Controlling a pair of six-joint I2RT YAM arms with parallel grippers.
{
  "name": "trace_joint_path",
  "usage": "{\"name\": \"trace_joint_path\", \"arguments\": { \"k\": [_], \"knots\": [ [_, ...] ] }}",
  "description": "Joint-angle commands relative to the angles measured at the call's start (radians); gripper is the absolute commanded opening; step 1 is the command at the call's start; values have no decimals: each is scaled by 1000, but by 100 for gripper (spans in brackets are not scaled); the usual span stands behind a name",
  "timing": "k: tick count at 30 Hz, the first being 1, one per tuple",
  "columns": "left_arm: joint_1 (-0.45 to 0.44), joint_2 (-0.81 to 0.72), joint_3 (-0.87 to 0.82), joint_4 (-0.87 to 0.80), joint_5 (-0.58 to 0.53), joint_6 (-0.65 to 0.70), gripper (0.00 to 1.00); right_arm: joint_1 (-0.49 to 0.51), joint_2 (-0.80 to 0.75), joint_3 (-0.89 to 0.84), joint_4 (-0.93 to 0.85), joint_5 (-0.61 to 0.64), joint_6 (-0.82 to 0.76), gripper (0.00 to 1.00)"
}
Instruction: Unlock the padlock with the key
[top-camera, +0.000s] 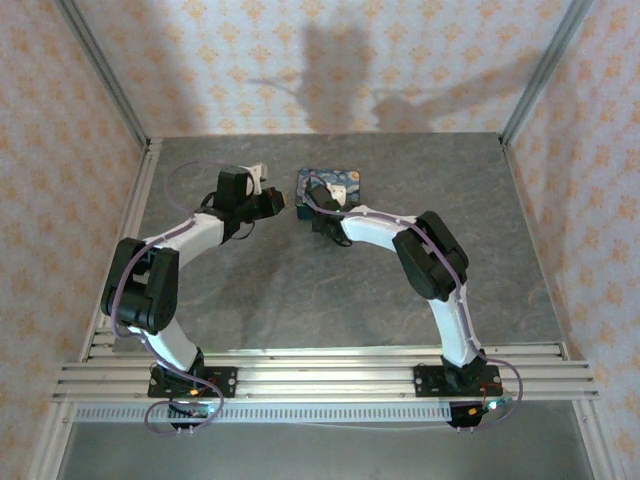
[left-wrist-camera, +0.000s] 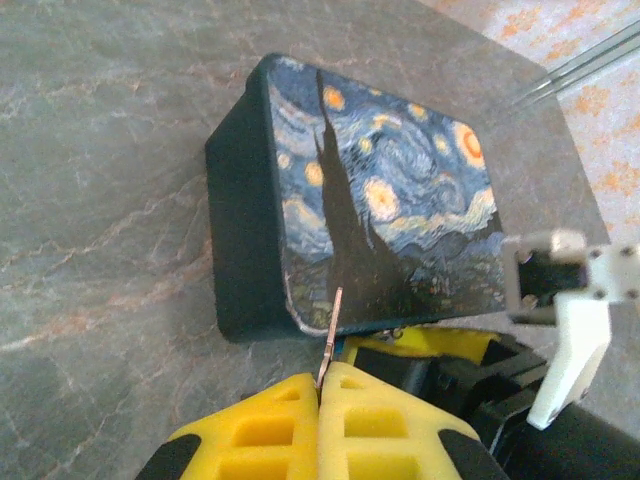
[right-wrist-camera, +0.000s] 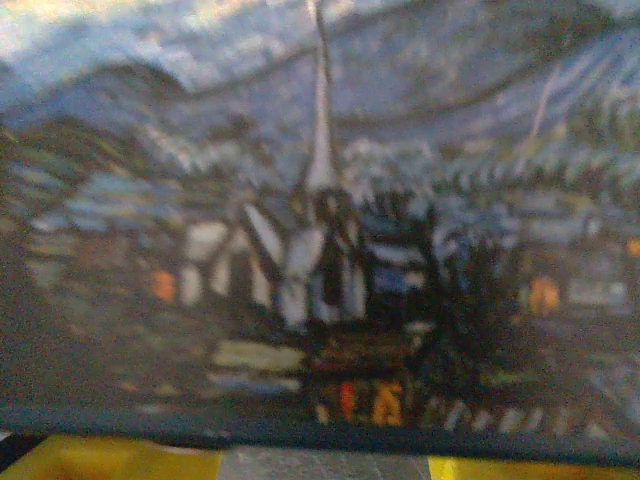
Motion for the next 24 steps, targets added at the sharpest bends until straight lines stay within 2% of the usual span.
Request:
{"name": "trace_joint_path", "arguments": {
  "k": [1,6,13,18,24],
  "knots": [
    [9,-29,-22,28,7,32,0,2,21,42,-22,46,-7,54],
    [8,-32,-39,27,14,39,0,2,46,73,-40,48,-14,51],
    [9,-38,-62,19,44,38,0,2,74,104,-46,44,-25,31],
    [9,-64,-94,12,47,52,0,-6,100,135,-65,33,-37,30],
    [10,-91,-110,-10,33,68,0,-12,90,143,-74,-1,-57,6]
  ]
}}
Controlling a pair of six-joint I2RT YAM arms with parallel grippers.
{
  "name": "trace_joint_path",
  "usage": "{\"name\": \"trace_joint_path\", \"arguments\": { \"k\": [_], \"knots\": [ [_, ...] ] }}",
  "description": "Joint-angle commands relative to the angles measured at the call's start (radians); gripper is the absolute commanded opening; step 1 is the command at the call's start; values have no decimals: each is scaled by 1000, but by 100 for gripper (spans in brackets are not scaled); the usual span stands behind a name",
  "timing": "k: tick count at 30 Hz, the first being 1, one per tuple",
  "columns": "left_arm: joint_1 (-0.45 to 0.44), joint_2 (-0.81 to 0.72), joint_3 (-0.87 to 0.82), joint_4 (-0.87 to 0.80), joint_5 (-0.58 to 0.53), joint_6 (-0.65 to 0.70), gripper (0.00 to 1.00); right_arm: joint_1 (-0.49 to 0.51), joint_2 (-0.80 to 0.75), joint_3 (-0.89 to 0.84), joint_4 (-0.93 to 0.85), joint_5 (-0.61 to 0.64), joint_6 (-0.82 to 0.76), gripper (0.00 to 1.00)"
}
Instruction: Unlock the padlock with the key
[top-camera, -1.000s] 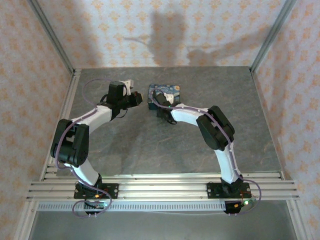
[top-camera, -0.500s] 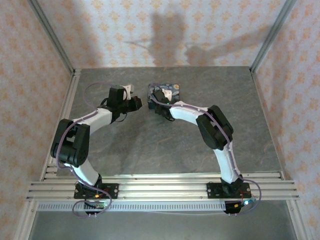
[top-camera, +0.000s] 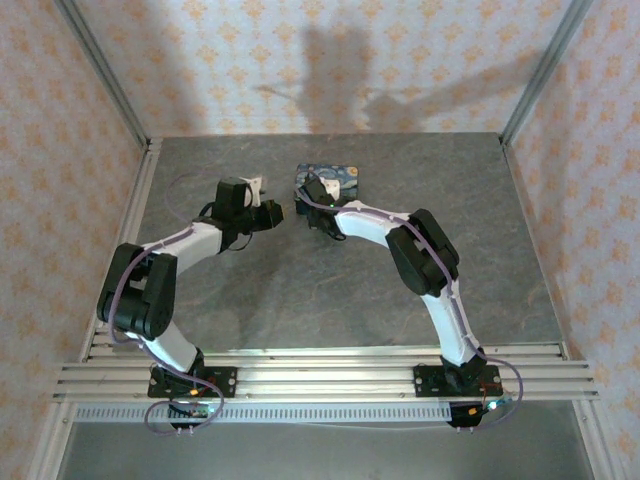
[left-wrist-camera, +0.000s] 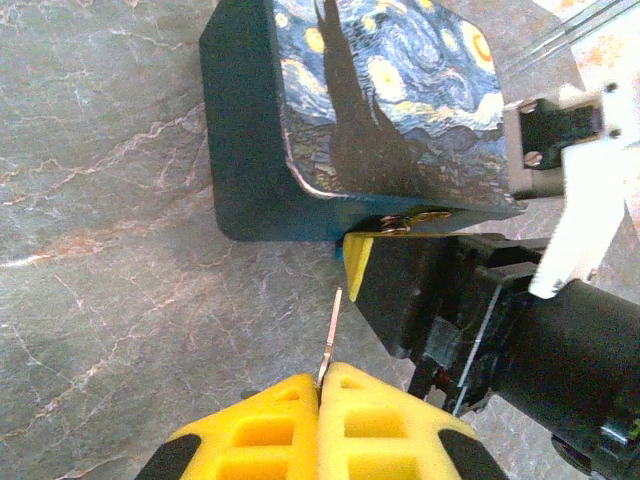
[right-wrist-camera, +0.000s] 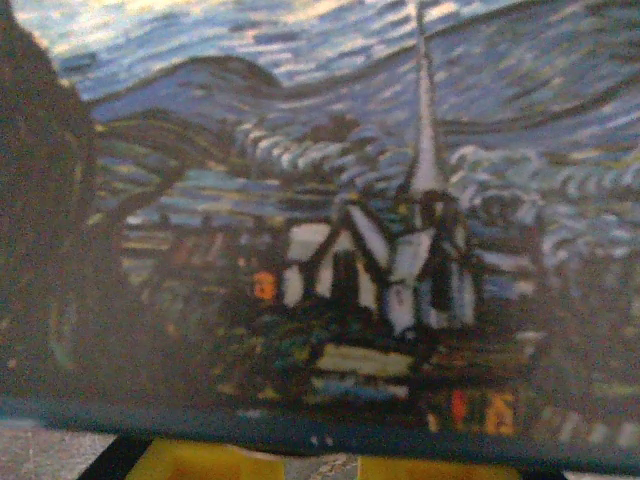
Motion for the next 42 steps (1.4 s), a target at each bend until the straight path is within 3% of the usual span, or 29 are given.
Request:
{"name": "trace_joint_path", "arguments": {
  "k": [1,14,23,31,42],
  "knots": [
    [9,-48,-25,-2,6,30,0,-11,4,26,-47,-17,-17,4],
    [-9,-111,-230,156,175,124,0,-104,-91,145,-325,-420,62,0],
    [-55,-131,-311,308,210,112,0,-147,-137,169,-375,-685,170,0],
    [-58,-64,-314,469,246,9,0,-167,-220,94,-306,-815,279,0],
    [-45,84,-286,738,315,-128,0,-174,-255,42,-237,-877,359,0]
  ]
}}
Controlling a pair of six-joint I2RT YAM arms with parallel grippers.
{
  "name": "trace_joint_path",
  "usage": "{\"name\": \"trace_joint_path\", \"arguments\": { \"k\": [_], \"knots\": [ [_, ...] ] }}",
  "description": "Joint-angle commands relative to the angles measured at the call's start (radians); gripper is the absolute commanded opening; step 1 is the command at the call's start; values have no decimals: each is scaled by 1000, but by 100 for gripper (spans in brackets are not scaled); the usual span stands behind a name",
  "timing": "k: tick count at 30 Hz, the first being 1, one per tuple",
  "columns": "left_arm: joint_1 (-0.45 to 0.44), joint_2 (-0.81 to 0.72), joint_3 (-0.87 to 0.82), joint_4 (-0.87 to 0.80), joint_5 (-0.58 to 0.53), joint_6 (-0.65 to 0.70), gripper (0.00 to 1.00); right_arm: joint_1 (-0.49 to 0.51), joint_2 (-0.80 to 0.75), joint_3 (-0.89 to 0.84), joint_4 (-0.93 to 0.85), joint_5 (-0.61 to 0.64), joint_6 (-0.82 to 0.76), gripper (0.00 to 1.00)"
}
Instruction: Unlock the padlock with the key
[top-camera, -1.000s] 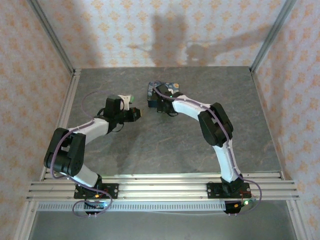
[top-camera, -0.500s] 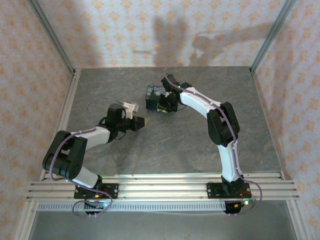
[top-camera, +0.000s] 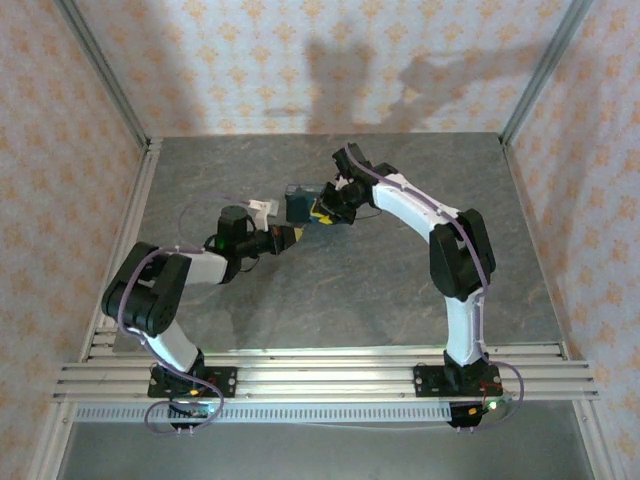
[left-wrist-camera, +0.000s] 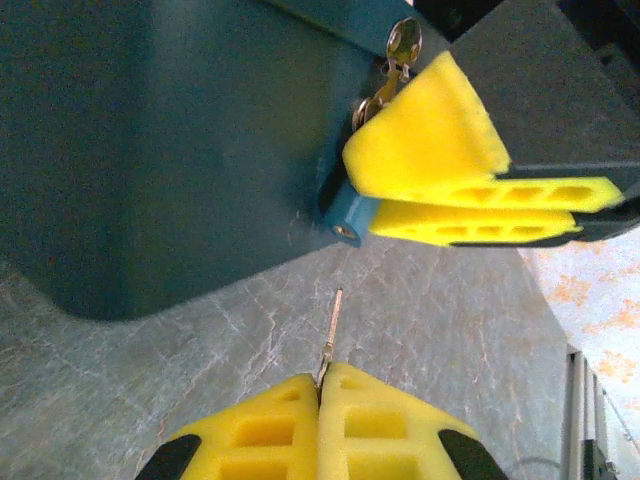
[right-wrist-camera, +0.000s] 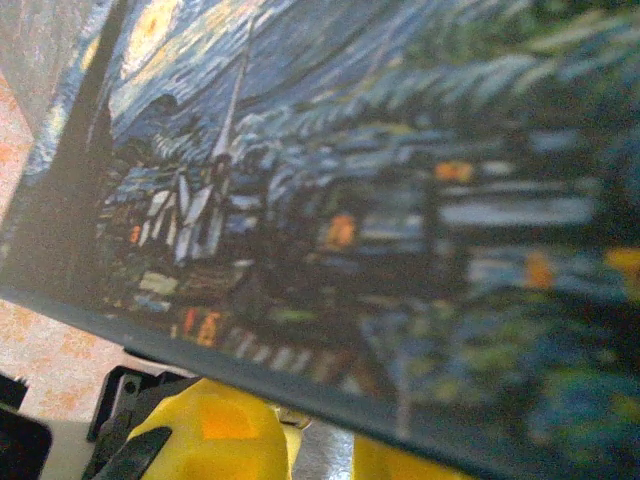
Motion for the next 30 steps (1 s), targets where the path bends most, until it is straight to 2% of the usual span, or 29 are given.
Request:
{"name": "trace_joint_path", "arguments": {
  "k": [1,7,14,24,30],
  "knots": [
    [8,29,17,141,49,-47,0,-7,-60,-12,65,-46,48,0],
    [9,45,33,139,81,-47,0,-12,-65,-30,101,-76,78,0],
    [24,49,30,133,62,-45,0,-17,-68,-52,117,-100,83,0],
    [37,46,49,51,75,61,0,-20,-62,-48,118,-142,89,0],
    [38,67,58,65,103,65,0,-23,-62,-46,110,-147,83,0]
  ]
}}
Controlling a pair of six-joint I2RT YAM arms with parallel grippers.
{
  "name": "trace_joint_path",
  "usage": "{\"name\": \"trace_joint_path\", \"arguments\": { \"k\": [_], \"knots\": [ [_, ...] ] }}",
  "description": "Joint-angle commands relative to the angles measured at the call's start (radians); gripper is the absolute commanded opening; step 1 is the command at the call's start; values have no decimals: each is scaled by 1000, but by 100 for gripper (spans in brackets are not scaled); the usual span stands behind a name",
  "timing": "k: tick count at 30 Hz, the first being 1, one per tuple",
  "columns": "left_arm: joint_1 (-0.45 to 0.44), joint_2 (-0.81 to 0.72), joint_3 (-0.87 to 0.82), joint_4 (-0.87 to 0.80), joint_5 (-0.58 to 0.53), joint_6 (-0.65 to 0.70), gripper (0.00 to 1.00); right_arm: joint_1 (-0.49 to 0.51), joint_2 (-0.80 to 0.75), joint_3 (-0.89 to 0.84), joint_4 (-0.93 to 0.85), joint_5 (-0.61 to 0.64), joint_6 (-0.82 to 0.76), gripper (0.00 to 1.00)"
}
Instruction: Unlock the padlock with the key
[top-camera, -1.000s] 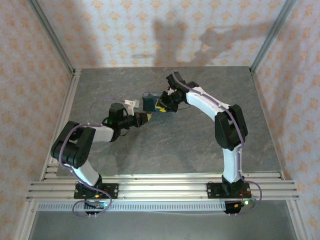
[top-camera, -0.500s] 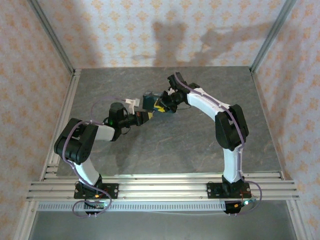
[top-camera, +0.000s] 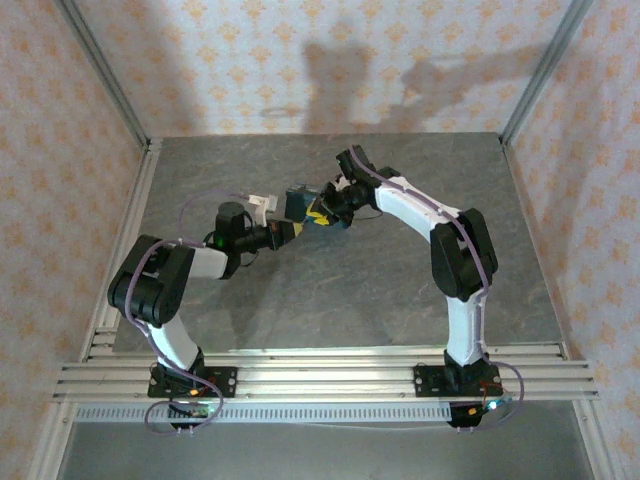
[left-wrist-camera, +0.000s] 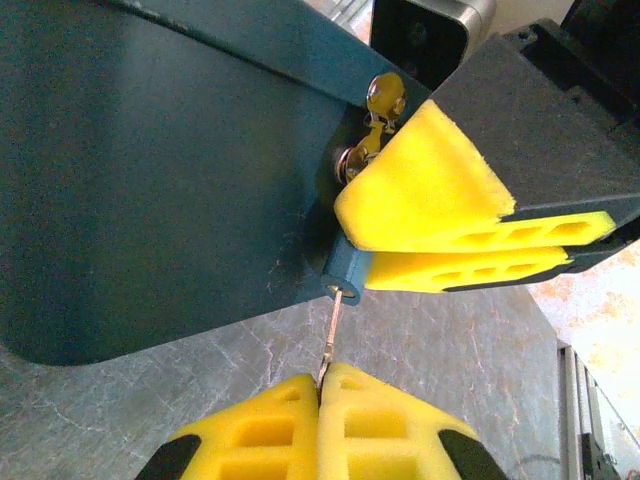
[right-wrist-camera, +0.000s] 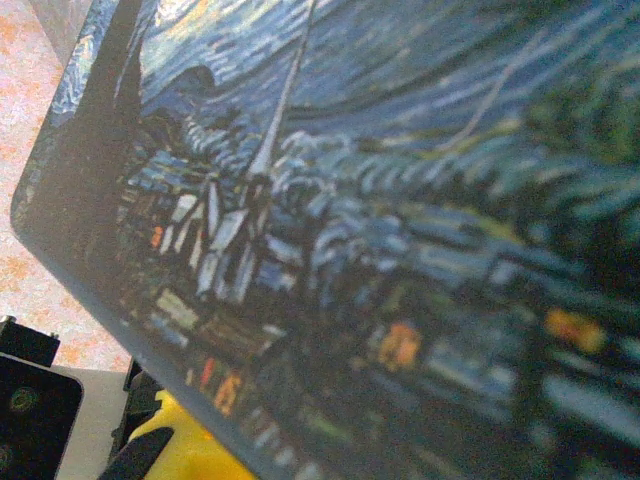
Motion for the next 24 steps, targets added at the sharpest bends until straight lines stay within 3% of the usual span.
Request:
{"name": "trace_joint_path", "arguments": {
  "k": [1,24],
  "knots": [
    [4,22,25,6,35,27,0,-7,-53,5,18,-29,8,0],
    [14,57,42,67,54,-14,0,-7,-60,-30,27,-50,-6,0]
  ]
}}
